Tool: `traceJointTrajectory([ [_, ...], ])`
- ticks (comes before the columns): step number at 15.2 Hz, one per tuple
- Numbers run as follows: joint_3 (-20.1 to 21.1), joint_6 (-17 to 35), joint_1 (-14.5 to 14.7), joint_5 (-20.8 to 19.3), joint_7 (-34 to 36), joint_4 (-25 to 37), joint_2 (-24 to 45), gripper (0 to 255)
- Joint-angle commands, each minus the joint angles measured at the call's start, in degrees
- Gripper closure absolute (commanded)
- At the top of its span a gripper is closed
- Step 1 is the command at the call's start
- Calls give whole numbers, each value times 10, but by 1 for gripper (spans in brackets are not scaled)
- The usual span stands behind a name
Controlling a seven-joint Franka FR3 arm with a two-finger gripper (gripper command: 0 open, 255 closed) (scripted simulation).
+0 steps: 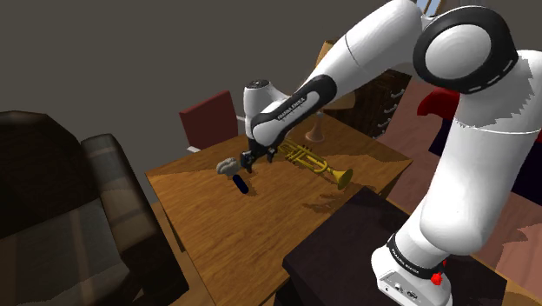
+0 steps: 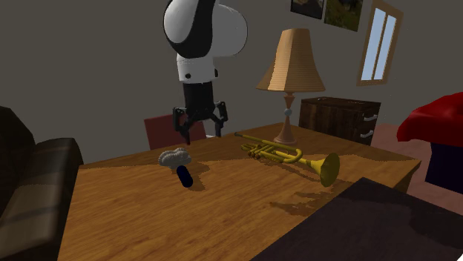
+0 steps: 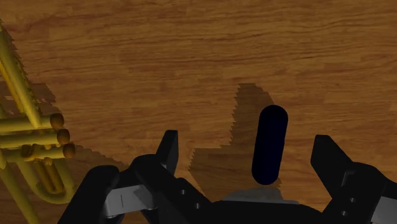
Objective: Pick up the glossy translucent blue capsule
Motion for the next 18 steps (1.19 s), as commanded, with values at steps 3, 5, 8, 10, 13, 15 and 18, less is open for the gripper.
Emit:
traceJointTrajectory([
  [3, -12, 24, 19, -28, 40, 71, 96, 0],
  [5, -20, 30, 29, -37, 55, 110, 141, 0],
  [8, -30, 34, 44, -46, 74, 175, 209, 0],
  [10, -36, 33, 53, -49, 83, 218, 251, 0],
  [13, -39, 46, 55, -53, 86, 224, 270, 0],
  [15, -42, 54, 57, -55, 88, 229, 283, 0],
  [18, -45, 65, 59, -57, 90, 235, 300, 0],
])
